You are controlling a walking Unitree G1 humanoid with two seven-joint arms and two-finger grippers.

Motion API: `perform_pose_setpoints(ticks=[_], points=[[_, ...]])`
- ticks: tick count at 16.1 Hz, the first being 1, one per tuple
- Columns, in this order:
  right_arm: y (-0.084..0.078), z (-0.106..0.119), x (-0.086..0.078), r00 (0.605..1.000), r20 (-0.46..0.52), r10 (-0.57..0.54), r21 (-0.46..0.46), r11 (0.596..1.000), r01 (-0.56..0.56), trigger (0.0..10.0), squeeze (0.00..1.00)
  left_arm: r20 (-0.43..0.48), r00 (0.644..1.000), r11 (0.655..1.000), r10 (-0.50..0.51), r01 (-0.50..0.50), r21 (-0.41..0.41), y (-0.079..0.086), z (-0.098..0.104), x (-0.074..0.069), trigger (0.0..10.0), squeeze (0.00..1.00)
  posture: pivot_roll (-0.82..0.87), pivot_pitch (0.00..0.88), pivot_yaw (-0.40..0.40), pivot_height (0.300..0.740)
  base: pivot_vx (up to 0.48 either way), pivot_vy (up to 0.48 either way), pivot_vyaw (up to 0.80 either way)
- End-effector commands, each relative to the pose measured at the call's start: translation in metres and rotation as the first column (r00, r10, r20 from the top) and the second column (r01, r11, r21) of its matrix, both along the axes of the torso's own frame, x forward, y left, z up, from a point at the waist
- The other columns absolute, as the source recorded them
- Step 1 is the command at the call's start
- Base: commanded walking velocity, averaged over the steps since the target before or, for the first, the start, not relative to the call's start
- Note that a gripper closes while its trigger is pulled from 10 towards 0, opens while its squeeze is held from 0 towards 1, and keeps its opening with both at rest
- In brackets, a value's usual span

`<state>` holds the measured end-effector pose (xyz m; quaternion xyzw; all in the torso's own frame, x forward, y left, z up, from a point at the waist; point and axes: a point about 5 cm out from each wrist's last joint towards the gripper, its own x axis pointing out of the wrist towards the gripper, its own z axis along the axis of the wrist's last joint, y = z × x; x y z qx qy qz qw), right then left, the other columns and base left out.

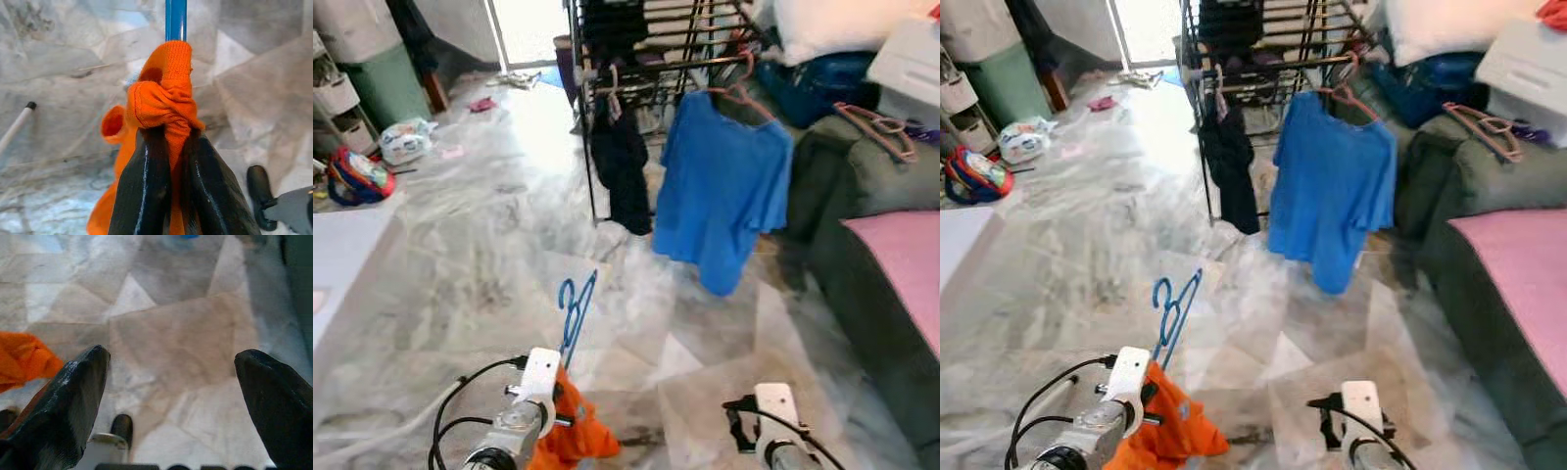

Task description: Hang hanger

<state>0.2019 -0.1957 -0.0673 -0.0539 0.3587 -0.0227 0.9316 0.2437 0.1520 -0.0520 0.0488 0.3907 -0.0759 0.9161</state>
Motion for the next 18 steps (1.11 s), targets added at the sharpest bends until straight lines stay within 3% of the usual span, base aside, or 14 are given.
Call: perform_pose_setpoints(ticks=[1, 5, 13, 18], points=[[0.012, 0.000, 0.003, 1.000, 0.010, -0.001, 0.039, 0.999, 0.000, 10.0, 0.00, 0.029, 0.998, 0.999, 0.049, -0.049, 0.020, 0.016, 0.005, 0.006, 10.0, 0.00, -0.11, 0.039, 0.047, 0.740, 0.000, 0.000, 0.00], [0.016, 0.006, 0.011, 0.998, 0.065, -0.017, 0.072, 0.997, 0.012, 10.0, 0.00, 0.051, 0.996, 0.997, 0.078, -0.079, 0.012, 0.022, 0.010, 0.011, 10.0, 0.00, -0.11, 0.055, 0.054, 0.740, 0.000, 0.000, 0.00], [0.026, 0.007, 0.014, 0.997, 0.077, -0.009, 0.097, 0.995, 0.002, 10.0, 0.00, 0.039, 0.998, 0.999, 0.052, -0.052, 0.013, 0.020, 0.007, 0.008, 10.0, 0.00, -0.11, 0.078, 0.059, 0.740, 0.000, 0.000, 0.18], [0.023, 0.012, 0.019, 0.992, 0.129, 0.003, 0.066, 0.998, -0.011, 10.0, 0.00, 0.066, 0.998, 0.999, 0.004, 0.000, -0.052, 0.014, 0.010, 0.011, 10.0, 0.00, -0.10, 0.107, 0.053, 0.740, 0.000, 0.000, 0.00]])
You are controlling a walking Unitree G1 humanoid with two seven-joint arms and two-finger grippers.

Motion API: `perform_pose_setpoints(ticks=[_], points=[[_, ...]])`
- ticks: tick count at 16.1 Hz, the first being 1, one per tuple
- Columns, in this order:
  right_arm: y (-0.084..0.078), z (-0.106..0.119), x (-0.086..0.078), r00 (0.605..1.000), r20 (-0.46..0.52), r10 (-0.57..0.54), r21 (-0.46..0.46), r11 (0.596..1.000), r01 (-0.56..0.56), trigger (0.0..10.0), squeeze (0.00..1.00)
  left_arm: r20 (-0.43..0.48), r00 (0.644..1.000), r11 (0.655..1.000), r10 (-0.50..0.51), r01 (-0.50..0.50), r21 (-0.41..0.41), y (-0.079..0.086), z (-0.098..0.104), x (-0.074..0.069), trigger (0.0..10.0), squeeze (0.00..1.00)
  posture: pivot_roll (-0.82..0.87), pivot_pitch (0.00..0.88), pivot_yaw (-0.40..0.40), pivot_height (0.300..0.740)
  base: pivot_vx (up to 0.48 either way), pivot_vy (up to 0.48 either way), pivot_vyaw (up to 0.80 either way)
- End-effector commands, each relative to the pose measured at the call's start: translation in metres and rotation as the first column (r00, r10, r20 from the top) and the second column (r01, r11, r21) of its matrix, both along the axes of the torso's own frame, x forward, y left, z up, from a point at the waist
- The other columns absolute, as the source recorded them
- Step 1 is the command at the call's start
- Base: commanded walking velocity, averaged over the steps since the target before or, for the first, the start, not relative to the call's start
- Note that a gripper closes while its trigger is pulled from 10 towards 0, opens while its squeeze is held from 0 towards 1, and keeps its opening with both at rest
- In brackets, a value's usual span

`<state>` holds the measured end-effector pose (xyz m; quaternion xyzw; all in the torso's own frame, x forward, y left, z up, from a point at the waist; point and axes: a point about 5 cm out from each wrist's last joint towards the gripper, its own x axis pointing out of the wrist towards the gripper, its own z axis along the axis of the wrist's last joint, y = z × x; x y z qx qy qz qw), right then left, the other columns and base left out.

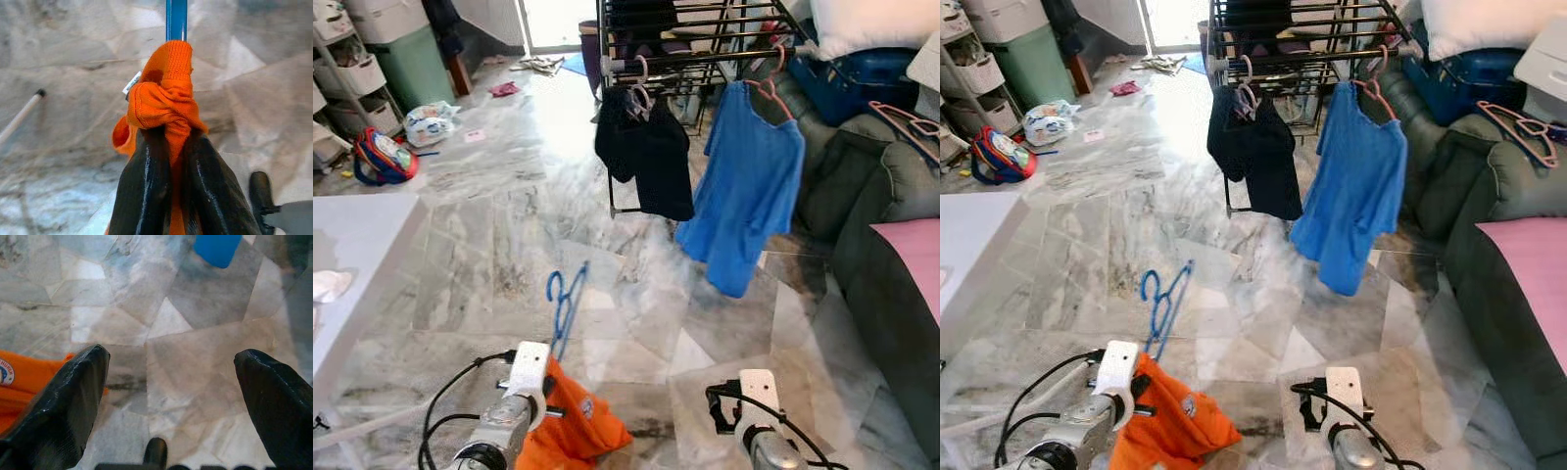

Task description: Hang hanger

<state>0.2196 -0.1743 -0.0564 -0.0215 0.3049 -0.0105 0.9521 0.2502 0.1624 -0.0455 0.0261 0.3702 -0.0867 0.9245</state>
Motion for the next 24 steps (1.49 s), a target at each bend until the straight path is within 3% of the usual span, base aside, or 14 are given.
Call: perform_pose_setpoints(ticks=[1, 5, 7, 9, 11, 13, 14, 16, 17, 18, 19, 20, 21, 24], points=[[-0.002, 0.006, 0.006, 0.999, 0.042, 0.007, -0.010, 1.000, -0.007, 10.0, 0.00, 0.065, 0.997, 0.999, -0.033, 0.033, 0.010, 0.002, 0.012, 0.014, 10.0, 0.00, -0.10, 0.118, 0.053, 0.740, 0.000, 0.000, 0.00], [-0.011, 0.026, 0.026, 0.985, 0.170, 0.023, -0.064, 0.998, -0.013, 10.0, 0.00, 0.267, 0.962, 0.997, -0.062, 0.074, -0.036, -0.002, 0.062, 0.066, 10.0, 0.00, -0.10, 0.122, 0.057, 0.740, 0.000, 0.000, 0.00], [-0.012, 0.032, 0.030, 0.976, 0.207, 0.072, -0.132, 0.990, -0.045, 10.0, 0.00, 0.335, 0.938, 0.993, -0.088, 0.107, -0.039, -0.009, 0.077, 0.078, 10.0, 0.00, -0.10, 0.099, 0.055, 0.740, 0.000, 0.000, 0.00], [-0.010, 0.040, 0.036, 0.955, 0.250, 0.156, -0.161, 0.980, -0.118, 10.0, 0.00, 0.430, 0.887, 0.977, -0.171, 0.208, -0.040, -0.031, 0.100, 0.092, 10.0, 0.00, -0.10, 0.049, 0.044, 0.740, 0.000, 0.000, 0.00], [-0.011, 0.047, 0.041, 0.938, 0.278, 0.206, -0.197, 0.968, -0.154, 10.0, 0.00, 0.471, 0.853, 0.963, -0.226, 0.268, -0.024, -0.039, 0.111, 0.098, 10.0, 0.00, -0.10, 0.042, 0.042, 0.740, 0.000, 0.000, 0.00], [-0.019, 0.070, 0.056, 0.875, 0.355, 0.328, -0.215, 0.940, -0.265, 10.0, 0.00, 0.533, 0.763, 0.901, -0.366, 0.434, -0.003, -0.053, 0.138, 0.110, 10.0, 0.00, -0.11, 0.047, 0.046, 0.740, 0.000, 0.000, 0.00], [-0.025, 0.082, 0.063, 0.848, 0.389, 0.359, -0.211, 0.931, -0.297, 10.0, 0.00, 0.559, 0.686, 0.847, -0.465, 0.529, 0.055, -0.059, 0.154, 0.115, 10.0, 0.00, -0.11, 0.058, 0.049, 0.740, 0.000, 0.000, 0.00], [-0.032, 0.095, 0.067, 0.820, 0.424, 0.385, -0.213, 0.922, -0.323, 10.0, 0.00, 0.603, 0.585, 0.784, -0.542, 0.611, 0.112, -0.062, 0.176, 0.121, 10.0, 0.00, -0.11, 0.083, 0.058, 0.740, 0.000, 0.000, 0.00], [-0.035, 0.100, 0.068, 0.796, 0.424, 0.432, -0.237, 0.901, -0.362, 10.0, 0.00, 0.620, 0.507, 0.740, -0.599, 0.646, 0.186, -0.061, 0.193, 0.126, 10.0, 0.00, -0.11, 0.095, 0.061, 0.740, 0.000, 0.000, 0.00], [-0.036, 0.101, 0.068, 0.792, 0.421, 0.442, -0.243, 0.896, -0.371, 10.0, 0.00, 0.619, 0.493, 0.731, -0.612, 0.651, 0.205, -0.061, 0.196, 0.126, 10.0, 0.00, -0.11, 0.098, 0.061, 0.740, 0.000, 0.000, 0.00], [-0.039, 0.104, 0.066, 0.769, 0.417, 0.485, -0.266, 0.874, -0.407, 10.0, 0.00, 0.601, 0.388, 0.656, -0.699, 0.682, 0.323, -0.060, 0.210, 0.127, 10.0, 0.00, -0.10, 0.114, 0.063, 0.740, 0.000, 0.000, 0.00], [-0.041, 0.106, 0.064, 0.759, 0.419, 0.498, -0.260, 0.867, -0.426, 10.0, 0.00, 0.576, 0.337, 0.609, -0.745, 0.696, 0.380, -0.060, 0.214, 0.127, 10.0, 0.00, -0.10, 0.119, 0.062, 0.740, 0.000, 0.000, 0.00], [-0.045, 0.110, 0.061, 0.745, 0.415, 0.522, -0.244, 0.853, -0.462, 10.0, 0.00, 0.527, 0.258, 0.530, -0.810, 0.707, 0.469, -0.060, 0.220, 0.125, 10.0, 0.00, -0.09, 0.130, 0.061, 0.740, 0.000, 0.000, 0.00], [-0.055, 0.114, 0.059, 0.741, 0.407, 0.534, -0.239, 0.845, -0.478, 10.0, 0.00, 0.464, 0.161, 0.439, -0.871, 0.677, 0.591, -0.058, 0.226, 0.123, 10.0, 0.00, -0.08, 0.144, 0.065, 0.740, 0.000, 0.000, 0.00]])
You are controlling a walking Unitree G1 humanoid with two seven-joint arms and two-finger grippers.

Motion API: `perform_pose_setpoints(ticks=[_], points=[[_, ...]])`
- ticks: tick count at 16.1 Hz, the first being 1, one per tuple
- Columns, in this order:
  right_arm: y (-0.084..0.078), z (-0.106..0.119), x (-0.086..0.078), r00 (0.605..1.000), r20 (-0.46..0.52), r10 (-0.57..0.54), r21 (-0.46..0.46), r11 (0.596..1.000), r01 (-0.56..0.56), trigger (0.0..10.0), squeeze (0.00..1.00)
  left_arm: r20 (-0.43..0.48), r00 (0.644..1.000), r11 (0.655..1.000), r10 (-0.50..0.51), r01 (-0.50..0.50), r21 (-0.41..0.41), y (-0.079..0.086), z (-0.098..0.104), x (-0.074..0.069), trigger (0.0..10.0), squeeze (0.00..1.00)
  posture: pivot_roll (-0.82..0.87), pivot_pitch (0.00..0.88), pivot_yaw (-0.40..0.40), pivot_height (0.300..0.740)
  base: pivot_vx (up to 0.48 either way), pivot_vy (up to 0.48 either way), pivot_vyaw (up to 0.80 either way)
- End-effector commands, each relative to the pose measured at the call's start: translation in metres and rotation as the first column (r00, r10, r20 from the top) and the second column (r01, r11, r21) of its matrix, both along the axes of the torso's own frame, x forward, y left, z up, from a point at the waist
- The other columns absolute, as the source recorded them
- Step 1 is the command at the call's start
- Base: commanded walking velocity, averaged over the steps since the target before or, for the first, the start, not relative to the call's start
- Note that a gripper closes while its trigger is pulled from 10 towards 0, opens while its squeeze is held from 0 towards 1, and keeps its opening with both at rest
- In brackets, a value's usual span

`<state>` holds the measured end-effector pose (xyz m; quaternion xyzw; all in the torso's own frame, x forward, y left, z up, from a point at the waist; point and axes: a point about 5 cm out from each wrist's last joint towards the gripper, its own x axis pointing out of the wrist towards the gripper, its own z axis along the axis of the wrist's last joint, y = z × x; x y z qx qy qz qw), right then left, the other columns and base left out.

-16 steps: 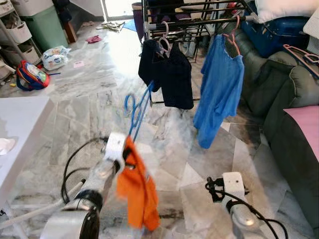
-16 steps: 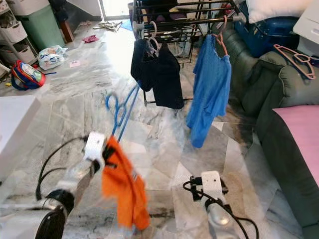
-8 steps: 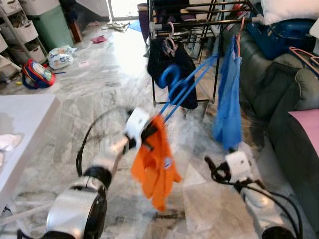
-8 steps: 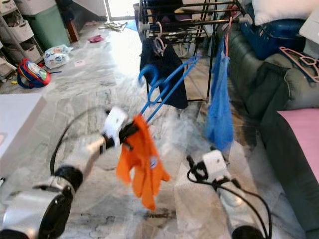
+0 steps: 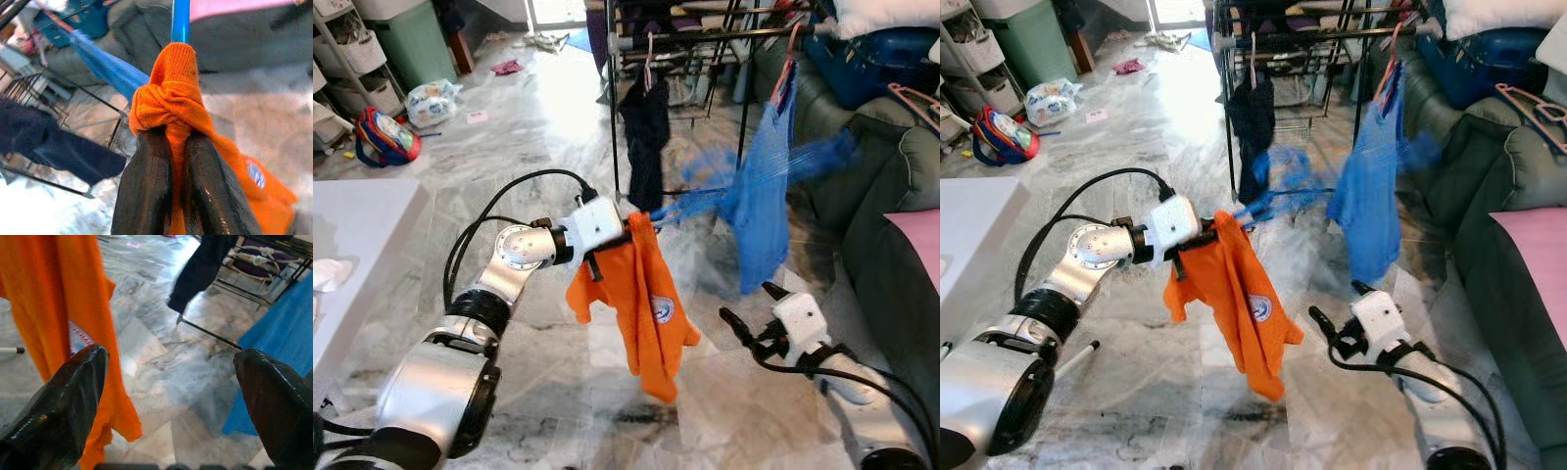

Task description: Hang hanger

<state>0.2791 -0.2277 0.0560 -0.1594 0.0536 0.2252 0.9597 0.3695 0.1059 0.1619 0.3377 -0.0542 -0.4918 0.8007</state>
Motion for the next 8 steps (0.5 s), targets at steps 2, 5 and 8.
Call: perform_pose_setpoints(ticks=[2, 5, 8], points=[[-0.008, 0.004, 0.000, 1.000, -0.003, -0.012, 0.008, 1.000, 0.012, 10.0, 0.00, 0.152, 0.987, 0.998, -0.060, 0.054, 0.043, -0.004, 0.023, 0.002, 10.0, 0.00, -0.08, 0.153, 0.068, 0.740, 0.000, 0.000, 0.00], [-0.020, 0.004, -0.001, 0.998, -0.026, -0.049, -0.015, 0.999, 0.049, 10.0, 0.00, 0.178, 0.974, 0.988, -0.140, 0.149, -0.036, -0.020, 0.042, 0.001, 10.0, 0.00, -0.07, 0.163, 0.071, 0.740, 0.000, 0.000, 0.00], [-0.030, -0.001, -0.002, 0.995, -0.061, -0.073, -0.082, 0.994, 0.068, 10.0, 0.00, 0.034, 0.957, 0.948, -0.287, 0.289, -0.137, -0.032, 0.050, -0.004, 10.0, 0.00, -0.06, 0.171, 0.072, 0.740, 0.000, 0.000, 0.00]])
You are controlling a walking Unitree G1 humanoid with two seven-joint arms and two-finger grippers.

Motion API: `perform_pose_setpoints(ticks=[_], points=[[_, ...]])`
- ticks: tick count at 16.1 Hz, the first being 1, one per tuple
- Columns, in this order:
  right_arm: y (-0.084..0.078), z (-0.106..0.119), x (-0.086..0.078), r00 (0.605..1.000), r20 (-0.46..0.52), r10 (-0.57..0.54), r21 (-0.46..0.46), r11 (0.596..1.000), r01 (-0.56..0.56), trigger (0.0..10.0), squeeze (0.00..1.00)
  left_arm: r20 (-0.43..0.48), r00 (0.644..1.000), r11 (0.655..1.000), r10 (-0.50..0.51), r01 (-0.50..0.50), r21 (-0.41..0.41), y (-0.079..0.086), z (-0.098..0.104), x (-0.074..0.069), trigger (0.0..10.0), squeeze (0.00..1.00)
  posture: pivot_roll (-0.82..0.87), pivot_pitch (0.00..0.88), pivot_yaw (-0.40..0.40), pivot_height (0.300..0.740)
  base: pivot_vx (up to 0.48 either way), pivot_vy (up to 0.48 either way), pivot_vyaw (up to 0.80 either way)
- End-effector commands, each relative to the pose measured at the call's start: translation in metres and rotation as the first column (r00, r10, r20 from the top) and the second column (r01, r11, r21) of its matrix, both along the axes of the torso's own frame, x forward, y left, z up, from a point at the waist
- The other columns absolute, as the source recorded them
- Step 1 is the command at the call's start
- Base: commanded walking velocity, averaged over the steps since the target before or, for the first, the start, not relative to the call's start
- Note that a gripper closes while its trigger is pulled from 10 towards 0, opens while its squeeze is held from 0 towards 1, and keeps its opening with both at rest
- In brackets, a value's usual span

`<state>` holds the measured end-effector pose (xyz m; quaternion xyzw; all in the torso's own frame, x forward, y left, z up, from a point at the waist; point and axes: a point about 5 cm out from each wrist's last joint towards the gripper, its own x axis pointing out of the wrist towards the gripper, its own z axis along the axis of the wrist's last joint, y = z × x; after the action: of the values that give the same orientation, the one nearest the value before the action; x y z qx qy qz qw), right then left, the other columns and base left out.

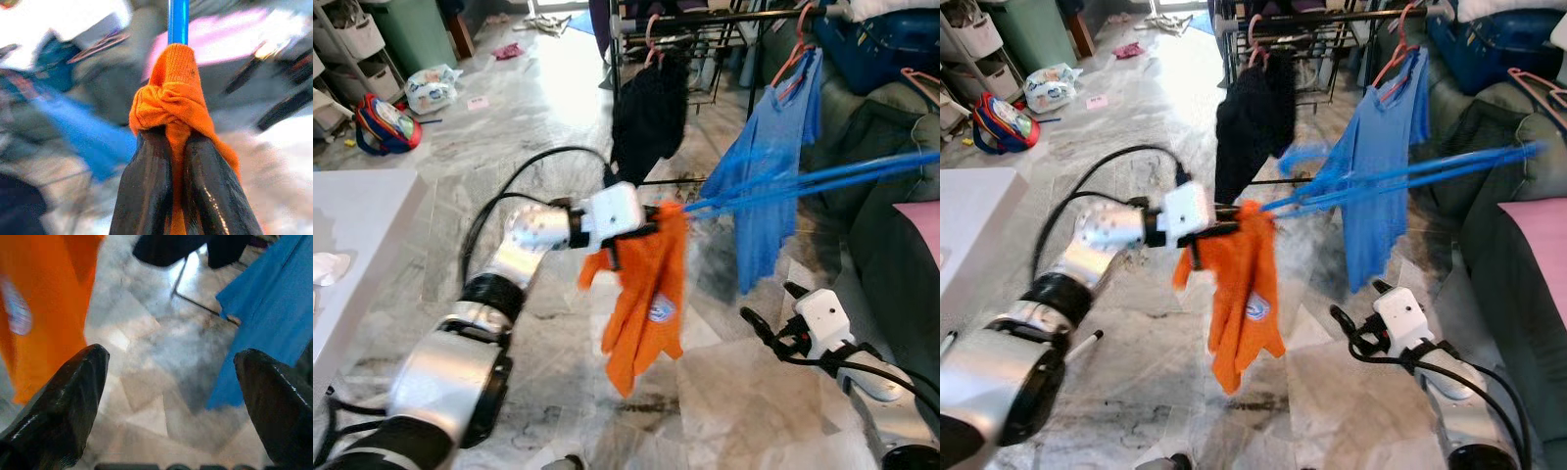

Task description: Hang hanger

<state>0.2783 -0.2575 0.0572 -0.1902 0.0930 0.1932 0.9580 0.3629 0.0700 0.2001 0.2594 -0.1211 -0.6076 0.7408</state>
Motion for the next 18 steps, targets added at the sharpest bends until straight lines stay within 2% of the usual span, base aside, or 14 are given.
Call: perform_pose_setpoints(ticks=[1, 3, 5, 10, 11, 14, 16, 18], points=[[-0.004, -0.005, -0.003, 1.000, -0.030, 0.001, -0.042, 0.999, -0.002, 10.0, 0.00, -0.054, 0.995, 0.995, -0.088, 0.085, -0.049, -0.002, 0.016, -0.001, 10.0, 0.00, -0.05, 0.180, 0.077, 0.740, 0.000, 0.000, 0.00], [-0.008, -0.003, -0.003, 1.000, -0.031, 0.001, -0.051, 0.999, -0.002, 10.0, 0.00, -0.132, 0.971, 0.978, -0.200, 0.191, -0.079, -0.006, 0.019, -0.006, 10.0, 0.00, -0.05, 0.186, 0.079, 0.740, 0.000, 0.000, 0.00], [-0.011, 0.007, 0.001, 0.999, -0.008, 0.038, -0.049, 0.998, -0.039, 10.0, 0.00, -0.164, 0.939, 0.953, -0.303, 0.293, -0.082, -0.011, 0.022, -0.013, 10.0, 0.00, -0.05, 0.196, 0.084, 0.740, 0.000, 0.000, 0.00], [-0.001, 0.032, 0.011, 0.977, 0.026, 0.213, -0.040, 0.976, -0.212, 10.0, 0.00, -0.169, 0.872, 0.889, -0.459, 0.446, -0.106, -0.030, 0.032, -0.032, 10.0, 0.00, -0.06, 0.203, 0.088, 0.740, 0.000, 0.000, 0.00], [0.004, 0.038, 0.012, 0.955, 0.013, 0.297, -0.035, 0.954, -0.297, 10.0, 0.00, -0.165, 0.854, 0.870, -0.493, 0.482, -0.102, -0.036, 0.034, -0.038, 10.0, 0.00, -0.05, 0.203, 0.089, 0.740, 0.000, 0.000, 0.00], [0.015, 0.045, 0.005, 0.876, -0.050, 0.480, -0.022, 0.876, -0.482, 10.0, 0.00, -0.167, 0.834, 0.851, -0.525, 0.516, -0.098, -0.041, 0.035, -0.045, 10.0, 0.00, -0.04, 0.203, 0.091, 0.740, 0.000, 0.000, 0.00], [0.022, 0.046, -0.006, 0.789, -0.126, 0.602, 0.033, 0.797, -0.603, 10.0, 0.00, -0.167, 0.821, 0.838, -0.545, 0.537, -0.097, -0.043, 0.038, -0.049, 10.0, 0.00, -0.03, 0.202, 0.092, 0.740, 0.000, 0.000, 0.00], [0.019, 0.041, -0.009, 0.750, -0.198, 0.631, 0.036, 0.769, -0.638, 10.0, 0.00, -0.165, 0.818, 0.835, -0.550, 0.544, -0.087, -0.042, 0.040, -0.051, 10.0, 0.00, -0.02, 0.200, 0.096, 0.740, 0.000, 0.000, 0.00]])
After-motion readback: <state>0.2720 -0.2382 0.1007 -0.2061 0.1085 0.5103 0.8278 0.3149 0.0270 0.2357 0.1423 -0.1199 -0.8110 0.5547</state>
